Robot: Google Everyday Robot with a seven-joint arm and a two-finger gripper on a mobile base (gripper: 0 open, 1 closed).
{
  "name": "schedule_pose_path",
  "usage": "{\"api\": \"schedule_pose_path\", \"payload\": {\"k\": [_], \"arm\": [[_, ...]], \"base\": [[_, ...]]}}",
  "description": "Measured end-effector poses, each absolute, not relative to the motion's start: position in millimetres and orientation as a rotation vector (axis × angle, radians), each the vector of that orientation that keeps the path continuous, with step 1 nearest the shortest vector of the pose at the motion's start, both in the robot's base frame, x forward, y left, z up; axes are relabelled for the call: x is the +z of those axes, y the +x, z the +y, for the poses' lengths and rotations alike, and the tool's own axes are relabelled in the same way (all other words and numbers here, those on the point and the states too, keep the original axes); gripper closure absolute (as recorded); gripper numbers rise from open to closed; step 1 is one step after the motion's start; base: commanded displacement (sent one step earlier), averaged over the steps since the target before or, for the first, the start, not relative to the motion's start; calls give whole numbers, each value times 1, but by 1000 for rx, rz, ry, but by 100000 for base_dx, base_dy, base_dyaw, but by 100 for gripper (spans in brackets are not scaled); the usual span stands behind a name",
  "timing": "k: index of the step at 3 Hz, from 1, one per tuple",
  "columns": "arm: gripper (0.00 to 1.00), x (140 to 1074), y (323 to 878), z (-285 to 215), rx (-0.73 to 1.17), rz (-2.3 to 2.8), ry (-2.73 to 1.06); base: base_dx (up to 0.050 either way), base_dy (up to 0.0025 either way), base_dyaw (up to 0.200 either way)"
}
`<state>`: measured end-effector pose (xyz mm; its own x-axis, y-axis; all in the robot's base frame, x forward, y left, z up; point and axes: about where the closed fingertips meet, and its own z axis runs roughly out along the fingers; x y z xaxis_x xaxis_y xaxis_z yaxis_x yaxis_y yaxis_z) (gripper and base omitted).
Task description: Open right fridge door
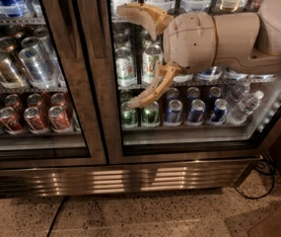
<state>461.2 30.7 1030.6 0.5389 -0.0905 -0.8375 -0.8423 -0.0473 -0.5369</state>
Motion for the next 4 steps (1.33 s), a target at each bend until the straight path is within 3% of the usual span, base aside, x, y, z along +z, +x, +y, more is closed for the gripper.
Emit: {"api": "schedule_pose_path", "payload": {"k": [4], "arm": [[0, 986, 474, 41, 850, 923, -1495]], "base": [[0, 0, 0]]}}
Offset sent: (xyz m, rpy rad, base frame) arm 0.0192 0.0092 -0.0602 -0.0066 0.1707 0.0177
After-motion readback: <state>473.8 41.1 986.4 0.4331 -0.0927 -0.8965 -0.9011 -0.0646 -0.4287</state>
